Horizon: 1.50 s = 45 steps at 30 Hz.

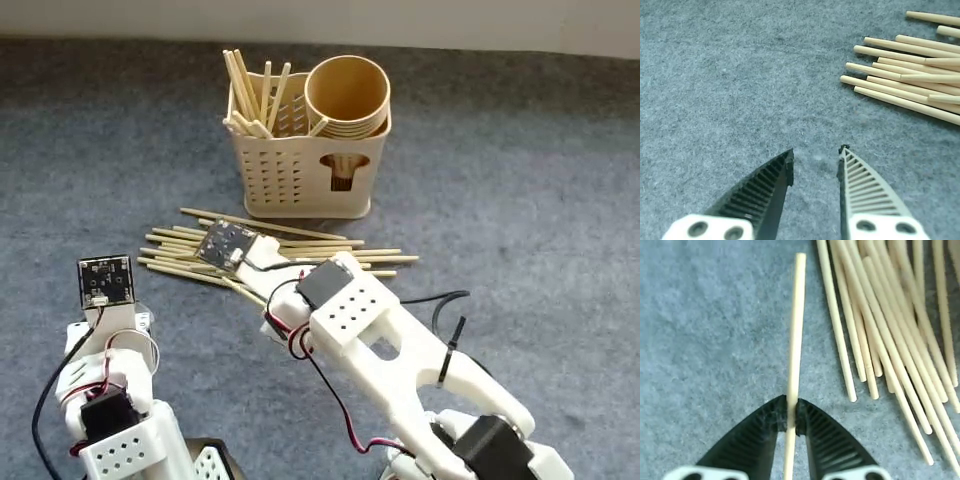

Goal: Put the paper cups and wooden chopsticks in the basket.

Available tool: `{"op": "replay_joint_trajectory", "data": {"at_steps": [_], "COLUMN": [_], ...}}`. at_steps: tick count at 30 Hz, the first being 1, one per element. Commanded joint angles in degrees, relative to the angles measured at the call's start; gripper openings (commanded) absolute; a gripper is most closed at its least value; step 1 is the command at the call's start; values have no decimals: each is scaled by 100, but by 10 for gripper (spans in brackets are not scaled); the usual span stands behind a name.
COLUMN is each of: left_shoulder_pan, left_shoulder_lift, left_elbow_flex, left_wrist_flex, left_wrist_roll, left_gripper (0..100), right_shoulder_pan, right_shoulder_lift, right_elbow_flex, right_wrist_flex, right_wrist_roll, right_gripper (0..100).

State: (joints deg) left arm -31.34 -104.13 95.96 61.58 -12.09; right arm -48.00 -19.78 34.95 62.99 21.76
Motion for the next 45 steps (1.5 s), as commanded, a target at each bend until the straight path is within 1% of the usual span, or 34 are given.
{"op": "replay_joint_trajectory", "data": {"at_steps": [1,4,10,16,20,28,38,42,45], "left_shoulder_pan": [-22,-13,-13,-13,-13,-13,-13,-13,-13], "left_shoulder_lift": [-40,-40,-40,-40,-40,-40,-40,-40,-40], "left_elbow_flex": [119,119,119,119,119,119,119,119,119], "left_wrist_flex": [-105,-105,-105,-105,-105,-105,-105,-105,-105], "left_wrist_roll": [35,35,35,35,35,35,35,35,35], "left_gripper": [157,157,157,157,157,157,157,157,157], "right_shoulder_pan": [84,101,567,760,760,760,760,769,1024], "right_shoulder_lift": [-602,-998,-1982,-3073,-3503,-3600,-3565,-3152,-2659], "right_elbow_flex": [-40,-66,-101,-40,-48,-48,-40,-101,-101], "right_wrist_flex": [48,48,13,-1015,-1332,-2325,-4787,-5367,-5710], "right_wrist_roll": [-651,-835,-844,-844,-844,-844,-809,-809,-809], "right_gripper": [4,4,4,4,4,4,4,4,4]}}
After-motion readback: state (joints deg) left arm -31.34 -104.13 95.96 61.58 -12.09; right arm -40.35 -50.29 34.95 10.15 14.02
